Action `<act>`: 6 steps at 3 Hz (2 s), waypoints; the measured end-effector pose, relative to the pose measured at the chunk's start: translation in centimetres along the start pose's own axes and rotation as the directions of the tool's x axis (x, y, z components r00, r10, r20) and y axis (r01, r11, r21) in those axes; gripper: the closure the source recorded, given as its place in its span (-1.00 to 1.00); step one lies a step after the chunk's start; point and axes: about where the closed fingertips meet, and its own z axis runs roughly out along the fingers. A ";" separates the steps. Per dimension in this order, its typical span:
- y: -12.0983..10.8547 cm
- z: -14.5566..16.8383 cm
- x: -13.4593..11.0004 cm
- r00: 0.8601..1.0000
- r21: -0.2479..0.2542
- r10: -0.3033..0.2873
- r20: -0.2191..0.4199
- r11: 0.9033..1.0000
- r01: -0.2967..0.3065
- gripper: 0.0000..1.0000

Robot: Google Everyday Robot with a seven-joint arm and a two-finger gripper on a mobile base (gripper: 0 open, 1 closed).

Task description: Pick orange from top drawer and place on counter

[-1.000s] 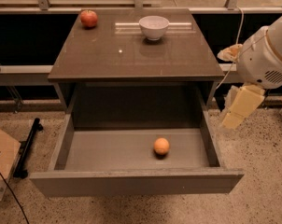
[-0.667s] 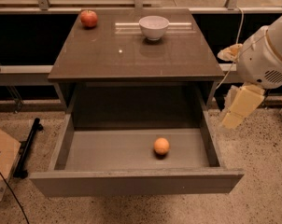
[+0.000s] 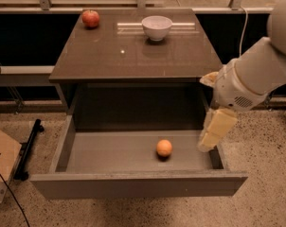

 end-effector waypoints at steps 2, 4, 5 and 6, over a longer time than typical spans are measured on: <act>-0.5 7.1 0.0 0.997 -0.034 0.056 0.051 0.998 -0.055 -1.00; -0.8 8.7 -1.3 0.997 -0.003 0.004 0.080 1.000 -0.003 -1.00; -1.8 11.5 -2.1 0.995 0.007 -0.020 0.099 1.000 0.019 -1.00; -3.2 14.6 -1.5 0.994 -0.002 0.004 0.110 1.000 -0.003 -1.00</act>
Offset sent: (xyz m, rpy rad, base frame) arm 0.0373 0.0326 -0.0948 0.1175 0.0584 -0.0459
